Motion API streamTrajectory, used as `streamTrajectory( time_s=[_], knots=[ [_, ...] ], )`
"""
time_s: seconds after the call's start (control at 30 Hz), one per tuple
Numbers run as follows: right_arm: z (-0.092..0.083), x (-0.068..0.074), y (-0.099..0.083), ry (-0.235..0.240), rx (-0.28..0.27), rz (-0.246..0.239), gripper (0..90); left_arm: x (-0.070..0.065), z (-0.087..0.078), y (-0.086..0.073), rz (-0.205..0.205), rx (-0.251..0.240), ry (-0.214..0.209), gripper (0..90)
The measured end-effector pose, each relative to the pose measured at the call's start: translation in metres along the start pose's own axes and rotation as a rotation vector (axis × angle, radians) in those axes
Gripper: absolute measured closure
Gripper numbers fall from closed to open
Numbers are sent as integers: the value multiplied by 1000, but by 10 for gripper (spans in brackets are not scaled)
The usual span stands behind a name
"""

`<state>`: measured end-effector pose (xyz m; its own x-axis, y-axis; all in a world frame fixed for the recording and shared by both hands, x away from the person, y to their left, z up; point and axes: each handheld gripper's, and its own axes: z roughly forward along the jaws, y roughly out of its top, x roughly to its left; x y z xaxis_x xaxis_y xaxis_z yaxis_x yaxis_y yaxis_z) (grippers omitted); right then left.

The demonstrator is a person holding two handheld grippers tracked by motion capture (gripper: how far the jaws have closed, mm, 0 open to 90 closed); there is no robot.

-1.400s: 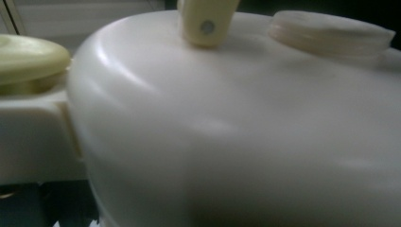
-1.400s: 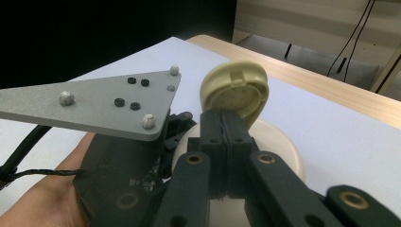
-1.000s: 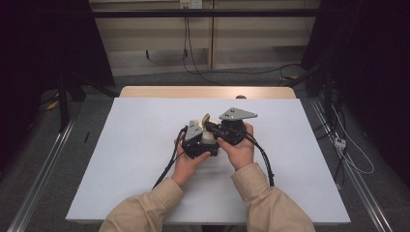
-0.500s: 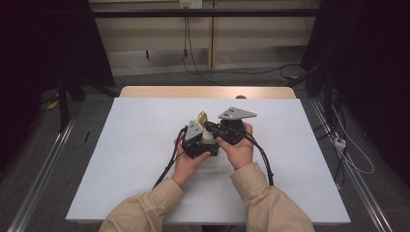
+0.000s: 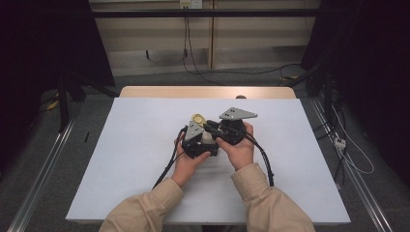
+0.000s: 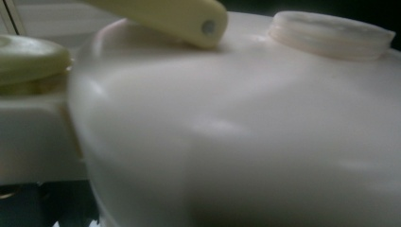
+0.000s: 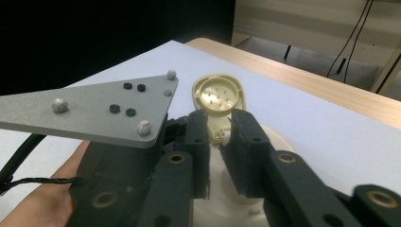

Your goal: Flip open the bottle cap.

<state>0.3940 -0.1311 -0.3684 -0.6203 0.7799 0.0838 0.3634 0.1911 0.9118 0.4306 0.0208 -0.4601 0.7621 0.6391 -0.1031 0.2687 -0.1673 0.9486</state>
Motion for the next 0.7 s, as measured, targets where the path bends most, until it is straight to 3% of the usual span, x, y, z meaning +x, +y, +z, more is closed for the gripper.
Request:
streamTrajectory(
  time_s=[0.5, 0.7],
  knots=[
    [-10, -6, -10, 12, -12, 2, 499, 0, -1, 0, -1, 24, 4, 31],
    [-16, -10, -16, 9, -13, 16, 406, -1, -2, 0, -3, 67, 7, 20]
  ],
)
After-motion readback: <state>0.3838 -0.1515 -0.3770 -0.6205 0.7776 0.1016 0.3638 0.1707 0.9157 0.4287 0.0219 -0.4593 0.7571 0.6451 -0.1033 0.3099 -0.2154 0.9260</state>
